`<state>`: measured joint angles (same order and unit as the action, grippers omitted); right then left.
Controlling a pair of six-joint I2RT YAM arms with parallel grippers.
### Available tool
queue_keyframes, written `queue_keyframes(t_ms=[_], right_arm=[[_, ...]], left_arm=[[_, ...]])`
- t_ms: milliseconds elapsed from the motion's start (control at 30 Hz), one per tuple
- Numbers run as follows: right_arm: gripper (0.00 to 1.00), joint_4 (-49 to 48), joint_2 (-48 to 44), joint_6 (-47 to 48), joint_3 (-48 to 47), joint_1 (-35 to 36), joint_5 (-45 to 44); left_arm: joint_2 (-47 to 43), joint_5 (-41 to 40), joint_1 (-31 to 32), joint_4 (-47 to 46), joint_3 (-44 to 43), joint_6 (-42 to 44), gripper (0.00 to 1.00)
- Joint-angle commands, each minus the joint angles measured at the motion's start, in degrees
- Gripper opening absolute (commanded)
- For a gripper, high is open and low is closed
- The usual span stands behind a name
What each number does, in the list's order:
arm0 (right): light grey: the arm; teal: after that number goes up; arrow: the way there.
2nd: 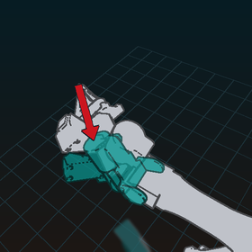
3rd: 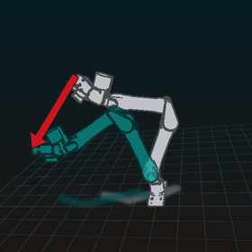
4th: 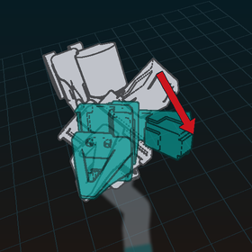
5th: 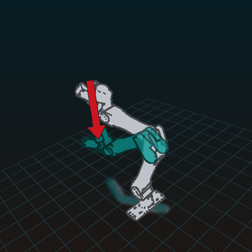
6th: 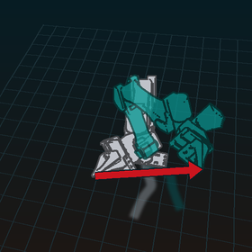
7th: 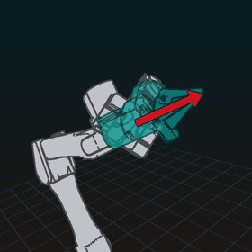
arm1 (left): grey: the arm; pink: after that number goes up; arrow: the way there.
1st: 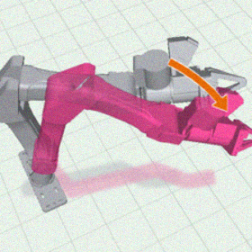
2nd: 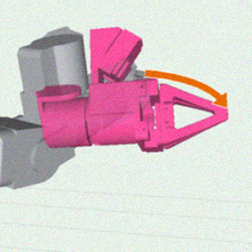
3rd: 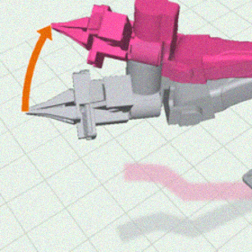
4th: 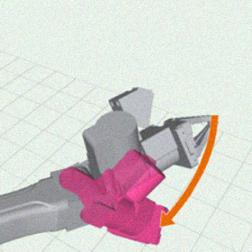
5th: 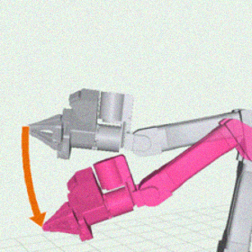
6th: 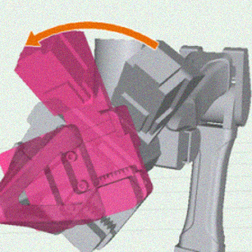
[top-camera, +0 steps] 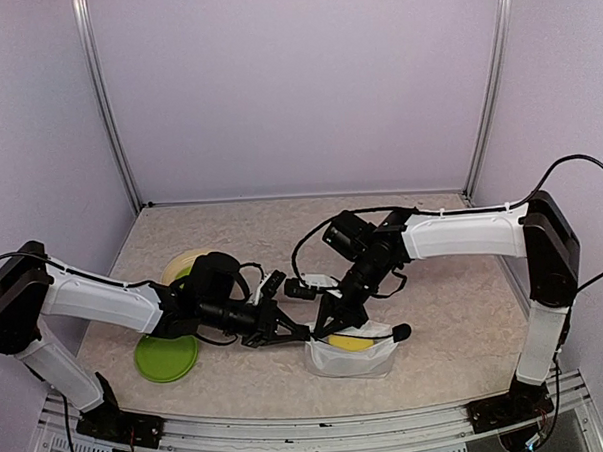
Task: Sort the hair-cutting tools
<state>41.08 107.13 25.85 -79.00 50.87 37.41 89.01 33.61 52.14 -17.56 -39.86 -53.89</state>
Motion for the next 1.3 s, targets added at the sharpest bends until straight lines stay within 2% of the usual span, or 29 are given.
queue_keyframes(t_ms=[0,100,167,300,433,533,767,900,1067,1267], right_arm=[[0.03,0.5,1.0,0.2,-1.3,-0.4,1.9],[0.06,0.9,1.1,0.3,-1.3,-0.4,2.6],[0.15,1.5,1.4,0.4,-1.6,-0.4,3.4],[0.25,1.4,2.1,0.0,-2.1,-0.4,3.0],[0.26,1.2,2.5,-0.8,-2.6,-0.3,2.3],[0.21,0.4,2.5,-1.9,-2.9,-0.4,1.1],[0.01,0.5,2.7,-2.7,-3.7,-0.4,0.5],[0.00,2.1,1.4,-1.1,-3.3,-0.4,0.0],[0.00,5.9,-1.5,1.8,-2.5,-0.7,-0.7],[0.00,14.2,-0.3,4.8,-2.9,-0.8,-1.0]], left_arm=[[-0.7,0.8,-0.2,-2.1,0.3,-0.2,0.00],[-0.6,0.7,-0.4,-1.8,0.3,-0.1,0.00],[-0.7,0.7,-0.5,-1.9,0.3,-0.1,0.00],[-0.9,0.6,-0.5,-2.1,0.1,-0.4,0.00],[-1.3,0.7,-0.5,-2.2,0.0,-0.7,0.00],[-1.4,0.8,-0.5,-2.6,0.0,-1.0,0.00],[-1.5,0.8,-0.5,-3.0,0.3,-1.3,0.00],[-1.5,0.4,-0.8,-2.2,0.7,-0.7,0.00],[-1.9,-2.4,-1.5,4.3,-0.3,3.9,0.00],[-4.5,-9.5,-2.6,12.1,-1.3,9.2,0.00]])
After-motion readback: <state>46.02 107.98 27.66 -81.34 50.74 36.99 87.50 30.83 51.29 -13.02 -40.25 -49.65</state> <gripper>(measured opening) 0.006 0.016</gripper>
